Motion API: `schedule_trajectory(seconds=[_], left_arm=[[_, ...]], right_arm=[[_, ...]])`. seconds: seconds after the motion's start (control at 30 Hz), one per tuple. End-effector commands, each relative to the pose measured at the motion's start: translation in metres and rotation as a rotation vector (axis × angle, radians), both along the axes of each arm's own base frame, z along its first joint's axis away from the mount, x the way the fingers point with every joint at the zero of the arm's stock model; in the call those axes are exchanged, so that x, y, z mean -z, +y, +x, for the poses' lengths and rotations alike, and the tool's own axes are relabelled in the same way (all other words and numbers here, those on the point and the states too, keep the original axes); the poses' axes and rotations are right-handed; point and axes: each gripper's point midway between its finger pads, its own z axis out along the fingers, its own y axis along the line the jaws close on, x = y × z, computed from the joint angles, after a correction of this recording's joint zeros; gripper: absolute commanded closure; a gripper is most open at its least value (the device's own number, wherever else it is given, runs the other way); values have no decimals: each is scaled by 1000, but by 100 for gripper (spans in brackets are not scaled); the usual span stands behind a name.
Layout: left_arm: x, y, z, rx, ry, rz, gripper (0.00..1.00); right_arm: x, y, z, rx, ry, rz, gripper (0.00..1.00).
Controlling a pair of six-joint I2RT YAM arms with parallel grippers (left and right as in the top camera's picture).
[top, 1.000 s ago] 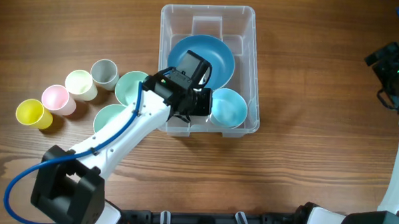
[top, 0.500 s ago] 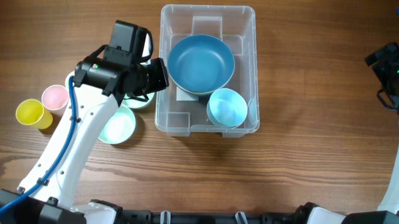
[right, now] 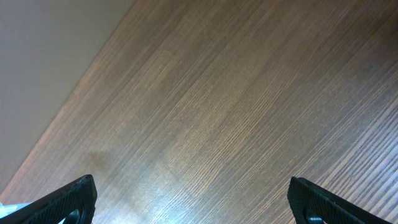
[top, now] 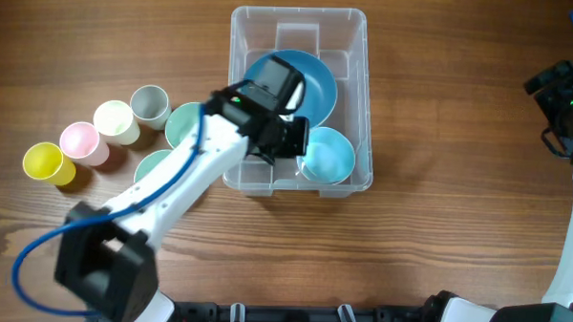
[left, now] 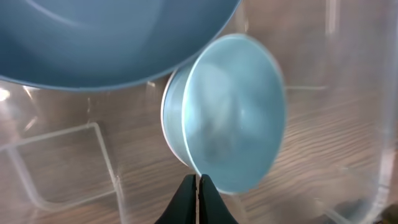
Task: Pack container
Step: 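Move the left gripper to the mint green bowl and grasp its rim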
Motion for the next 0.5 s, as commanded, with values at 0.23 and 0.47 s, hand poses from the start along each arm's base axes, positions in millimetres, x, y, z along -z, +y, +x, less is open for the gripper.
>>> schedule_trajectory(seconds=[0.23,0.47], left_arm=[[67,-9,-4,43,116,91,96],[17,-1,0,21,44,58,96]], right_arm=[[1,-1,1,10,-1,5,0],[1,-1,1,10,-1,5,0]])
